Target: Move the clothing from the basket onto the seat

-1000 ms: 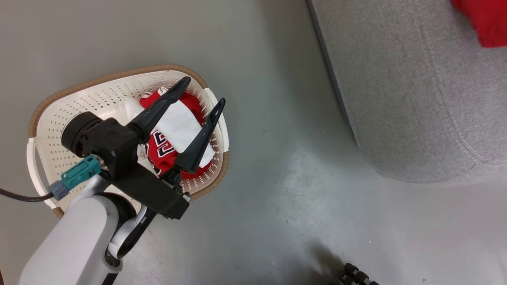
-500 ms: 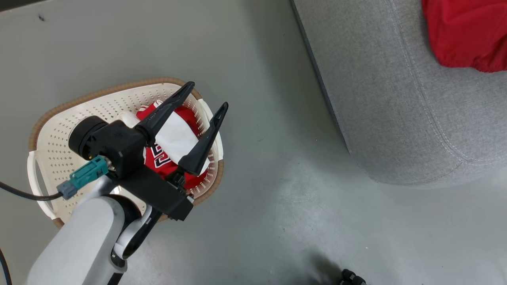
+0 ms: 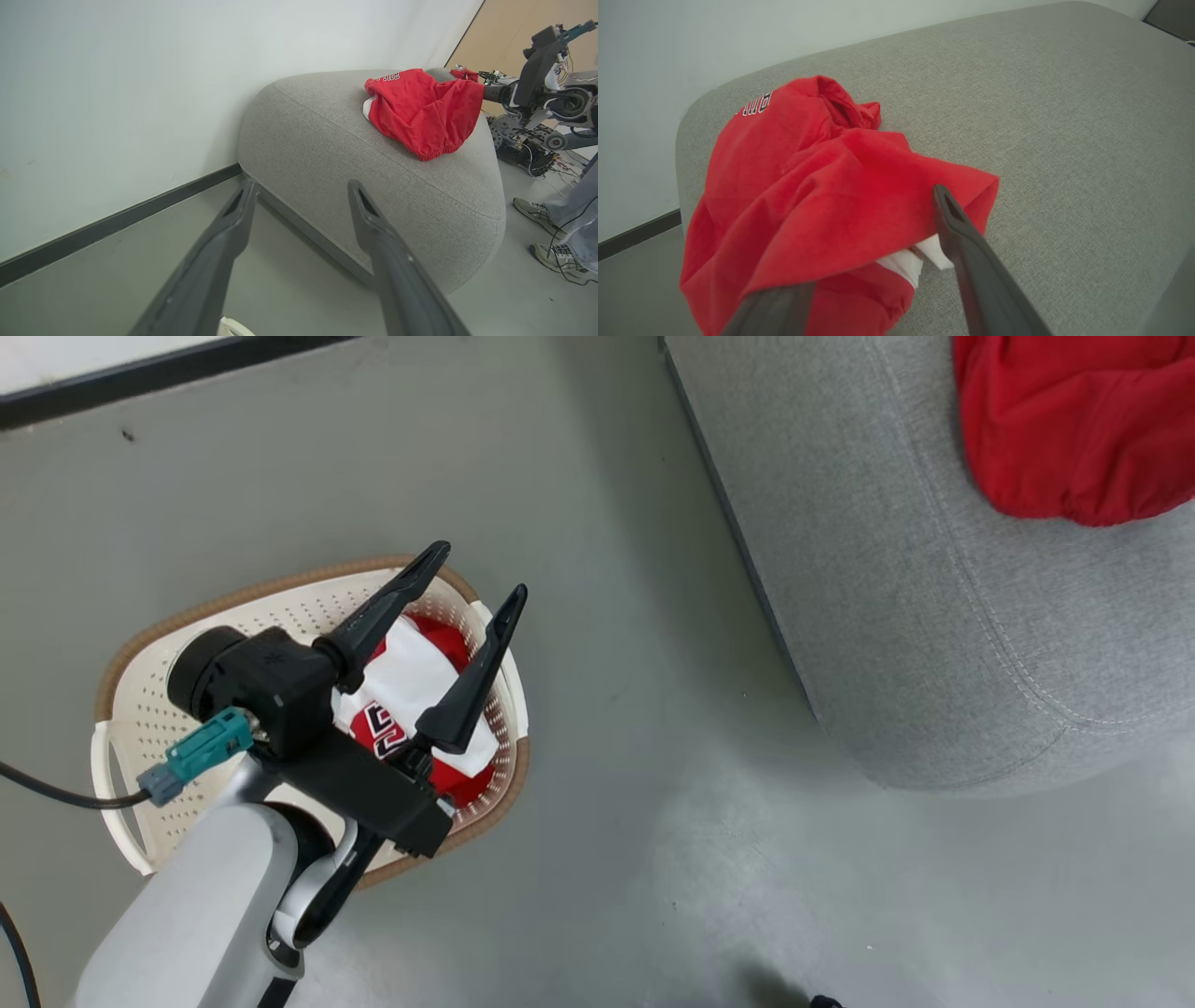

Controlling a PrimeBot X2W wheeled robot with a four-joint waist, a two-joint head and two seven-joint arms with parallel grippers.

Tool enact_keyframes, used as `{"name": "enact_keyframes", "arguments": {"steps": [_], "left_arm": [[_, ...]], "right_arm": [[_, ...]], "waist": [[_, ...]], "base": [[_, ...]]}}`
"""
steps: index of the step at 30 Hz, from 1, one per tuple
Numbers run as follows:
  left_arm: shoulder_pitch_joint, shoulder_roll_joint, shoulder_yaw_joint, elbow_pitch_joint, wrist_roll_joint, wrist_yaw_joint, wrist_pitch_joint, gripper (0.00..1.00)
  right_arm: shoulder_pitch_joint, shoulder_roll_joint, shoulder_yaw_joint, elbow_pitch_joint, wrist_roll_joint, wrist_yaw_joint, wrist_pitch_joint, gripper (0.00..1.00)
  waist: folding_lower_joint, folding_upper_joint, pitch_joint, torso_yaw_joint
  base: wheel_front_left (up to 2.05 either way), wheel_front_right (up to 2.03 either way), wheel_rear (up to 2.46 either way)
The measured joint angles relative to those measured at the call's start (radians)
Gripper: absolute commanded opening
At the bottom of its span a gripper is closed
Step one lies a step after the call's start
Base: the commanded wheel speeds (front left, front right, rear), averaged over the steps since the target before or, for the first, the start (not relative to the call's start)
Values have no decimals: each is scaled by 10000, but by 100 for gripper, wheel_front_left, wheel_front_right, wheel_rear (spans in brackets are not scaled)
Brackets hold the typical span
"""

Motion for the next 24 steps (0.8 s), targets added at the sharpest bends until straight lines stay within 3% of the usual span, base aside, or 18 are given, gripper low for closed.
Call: {"name": "enact_keyframes", "arguments": {"steps": [13, 24], "left_arm": [[478, -301, 27, 719, -336, 0, -602, 100], [1046, -558, 265, 1275, -479, 105, -1145, 100]], "right_arm": [[1094, -6, 759, -351, -84, 0, 92, 100], [2612, -159, 1164, -2019, -75, 2, -899, 100]], "waist": [[-1, 0, -1118, -79], [-2, -1, -2305, -60]], "base": [[0, 0, 0], [0, 0, 0]]}}
